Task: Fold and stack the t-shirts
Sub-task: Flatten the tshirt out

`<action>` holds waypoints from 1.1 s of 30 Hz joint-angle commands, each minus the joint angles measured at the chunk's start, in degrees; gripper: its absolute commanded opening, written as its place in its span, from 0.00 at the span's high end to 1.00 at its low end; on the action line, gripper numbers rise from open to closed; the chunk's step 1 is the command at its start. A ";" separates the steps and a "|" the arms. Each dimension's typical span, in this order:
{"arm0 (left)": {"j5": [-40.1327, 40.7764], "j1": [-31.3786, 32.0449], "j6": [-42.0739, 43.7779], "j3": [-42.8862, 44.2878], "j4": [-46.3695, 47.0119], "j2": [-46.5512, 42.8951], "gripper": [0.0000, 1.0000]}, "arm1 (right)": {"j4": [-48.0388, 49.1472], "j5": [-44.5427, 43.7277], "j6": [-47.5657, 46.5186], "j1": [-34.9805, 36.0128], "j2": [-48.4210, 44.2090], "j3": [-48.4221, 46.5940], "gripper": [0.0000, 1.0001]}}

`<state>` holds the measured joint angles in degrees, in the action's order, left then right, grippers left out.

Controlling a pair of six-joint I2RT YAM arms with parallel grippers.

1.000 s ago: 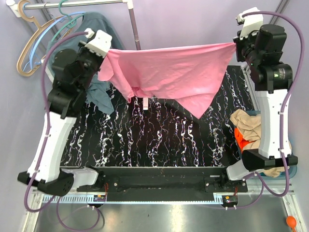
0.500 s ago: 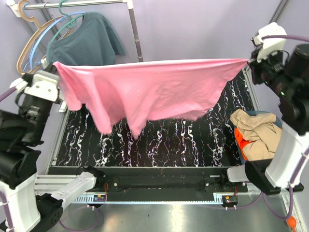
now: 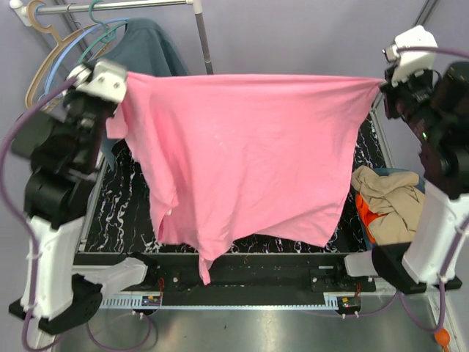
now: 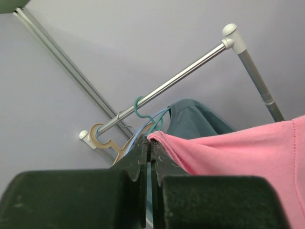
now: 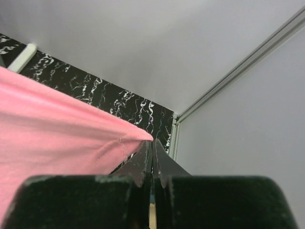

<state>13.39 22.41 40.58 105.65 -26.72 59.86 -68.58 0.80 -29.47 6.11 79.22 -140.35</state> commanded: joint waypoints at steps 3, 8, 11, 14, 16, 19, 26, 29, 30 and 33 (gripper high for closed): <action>5.51 -6.58 0.39 11.40 10.72 14.03 1.00 | 8.28 -10.02 -1.90 -0.66 11.64 -7.81 1.00; 5.51 -9.49 -1.47 26.94 8.88 23.10 1.00 | 10.30 -12.66 -2.96 -0.57 20.79 -21.61 1.00; 5.86 -9.93 -1.12 29.88 8.70 25.22 1.00 | 13.28 -14.07 -3.31 -0.66 20.63 -21.11 1.00; 5.16 -9.93 -1.29 24.37 9.57 20.68 1.00 | 15.22 -13.20 -2.52 -0.57 16.77 -14.88 1.00; 3.50 -9.93 -1.64 13.70 11.24 16.37 1.00 | 16.01 -12.23 -1.55 -0.57 12.55 -7.51 1.00; 0.69 -9.93 -2.86 -1.68 12.92 7.58 1.00 | 17.42 -10.30 -0.32 -0.48 5.87 5.58 1.00; -7.93 -8.45 -0.60 -38.28 3.10 -11.22 1.00 | 20.50 -0.99 2.14 -0.57 -11.18 45.03 1.00; -10.65 -6.25 1.17 -50.07 -3.13 -15.45 1.00 | 20.33 3.49 2.05 -0.31 -16.19 61.48 1.00; -12.23 -5.63 1.26 -52.10 -4.73 -16.25 1.00 | 20.06 4.20 1.97 -0.31 -18.03 68.04 1.00; -13.12 -1.77 1.43 -57.30 -12.02 -18.37 1.00 | 19.71 5.97 0.91 -0.13 -21.81 77.82 1.00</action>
<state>3.03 17.19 39.90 52.38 -29.74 44.66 -48.88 4.03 -28.05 6.33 61.95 -72.53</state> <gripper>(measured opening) 0.012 0.008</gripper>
